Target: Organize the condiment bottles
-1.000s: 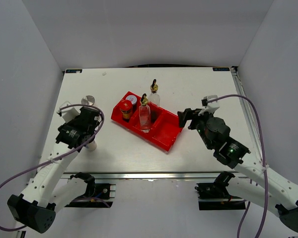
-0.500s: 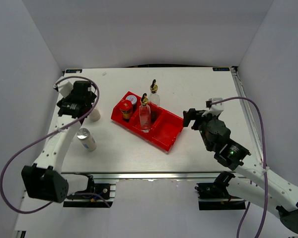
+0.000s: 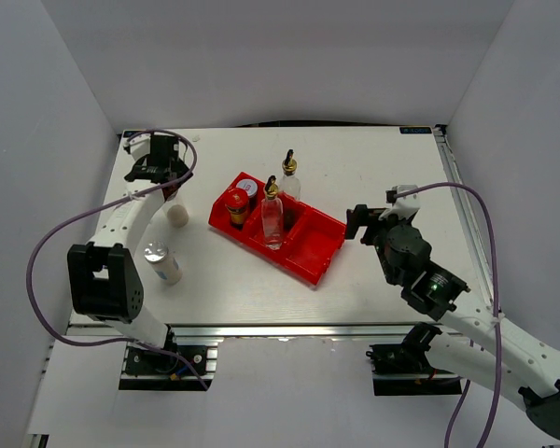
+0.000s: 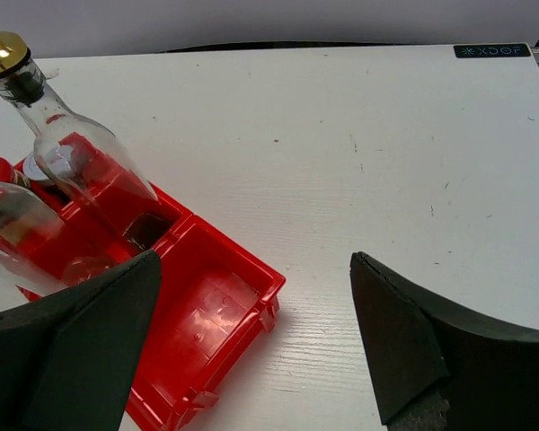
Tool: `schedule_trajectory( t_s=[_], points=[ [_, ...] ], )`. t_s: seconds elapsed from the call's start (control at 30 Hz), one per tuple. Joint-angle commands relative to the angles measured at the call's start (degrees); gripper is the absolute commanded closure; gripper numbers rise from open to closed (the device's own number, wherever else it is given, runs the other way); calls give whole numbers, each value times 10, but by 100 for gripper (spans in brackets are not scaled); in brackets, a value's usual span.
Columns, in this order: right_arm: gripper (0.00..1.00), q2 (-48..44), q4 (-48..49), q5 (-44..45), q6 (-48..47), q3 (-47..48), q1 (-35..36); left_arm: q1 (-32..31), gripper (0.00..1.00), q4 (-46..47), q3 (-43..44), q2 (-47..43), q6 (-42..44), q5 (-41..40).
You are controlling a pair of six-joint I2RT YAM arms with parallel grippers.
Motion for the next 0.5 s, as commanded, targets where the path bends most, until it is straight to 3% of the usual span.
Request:
schedule_trajectory(
  t_s=[0.0,0.3,0.47],
  points=[
    [11,6,16,22,-8,3,1,7,2,-7,28,3,5,-13],
    [11,10,17,36,-9,0,1,10,2,-31,7,41,-4,-3],
    [11,1,24,31,-10,-4,0,9,45,-48,18,35,-5,-16]
  ],
)
